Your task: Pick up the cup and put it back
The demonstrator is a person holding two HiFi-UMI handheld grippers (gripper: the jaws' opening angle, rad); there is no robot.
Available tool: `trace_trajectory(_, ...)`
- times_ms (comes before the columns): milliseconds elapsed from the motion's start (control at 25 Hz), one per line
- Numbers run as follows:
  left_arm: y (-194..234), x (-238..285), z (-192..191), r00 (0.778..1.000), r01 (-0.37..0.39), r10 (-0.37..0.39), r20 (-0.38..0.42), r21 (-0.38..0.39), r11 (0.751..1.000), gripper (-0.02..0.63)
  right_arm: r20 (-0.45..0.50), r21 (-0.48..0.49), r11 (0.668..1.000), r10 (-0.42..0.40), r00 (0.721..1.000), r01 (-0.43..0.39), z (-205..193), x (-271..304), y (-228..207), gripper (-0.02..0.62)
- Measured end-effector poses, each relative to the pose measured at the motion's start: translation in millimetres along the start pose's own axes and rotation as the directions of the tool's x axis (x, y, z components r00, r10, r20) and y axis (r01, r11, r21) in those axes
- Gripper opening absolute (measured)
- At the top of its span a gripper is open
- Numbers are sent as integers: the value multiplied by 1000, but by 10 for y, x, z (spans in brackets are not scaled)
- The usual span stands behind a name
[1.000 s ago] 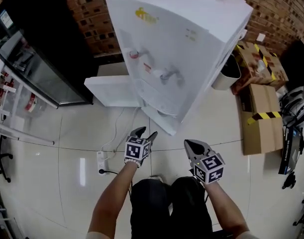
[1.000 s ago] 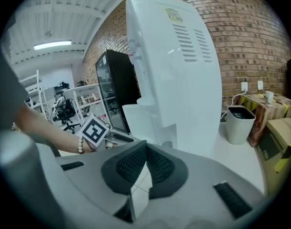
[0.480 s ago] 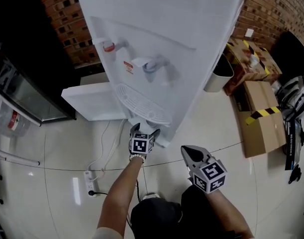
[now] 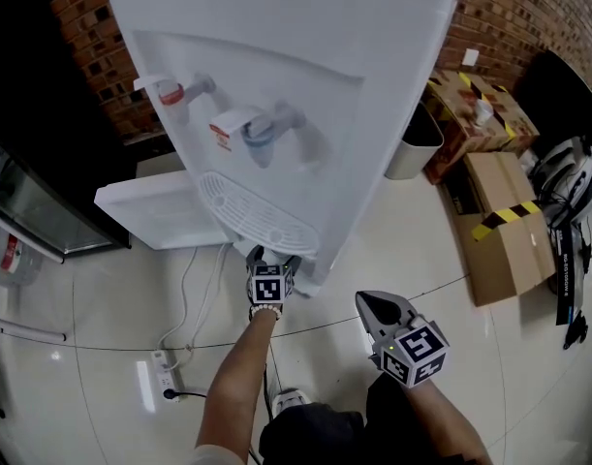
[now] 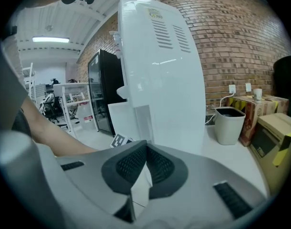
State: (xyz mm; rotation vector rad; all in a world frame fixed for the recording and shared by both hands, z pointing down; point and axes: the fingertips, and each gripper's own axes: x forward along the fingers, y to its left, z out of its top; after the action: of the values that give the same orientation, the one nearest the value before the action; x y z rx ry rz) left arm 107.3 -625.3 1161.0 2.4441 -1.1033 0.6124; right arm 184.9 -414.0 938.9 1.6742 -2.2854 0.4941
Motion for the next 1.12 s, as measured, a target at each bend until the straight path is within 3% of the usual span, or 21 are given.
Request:
trace_trajectory(160,15,60,66,999,-10,10,37,1,1000,424,32,9,1000,1,999,-1,13,37,-28,10)
trace_trajectory(360,-5,54,49,999,1,-2,33,41,999,336,27,25,1000,5,1000,-6,-40,74,31,11)
trace_trajectory(600,-17,-243,179,996,5,-11,88,70,998,330,38,41,999,23,999,-25,-17,160,56,10)
trace_trajectory(840,-71,-1050,229,995,49,-52,83,47,998,333,14,95,991,90,996,-91,155,295,255,9)
trace_trajectory(1120,-46,-2468,359,999,-37,37,11,-14,999,331,-60,118,979,177,982,-169,794,-67,725,9)
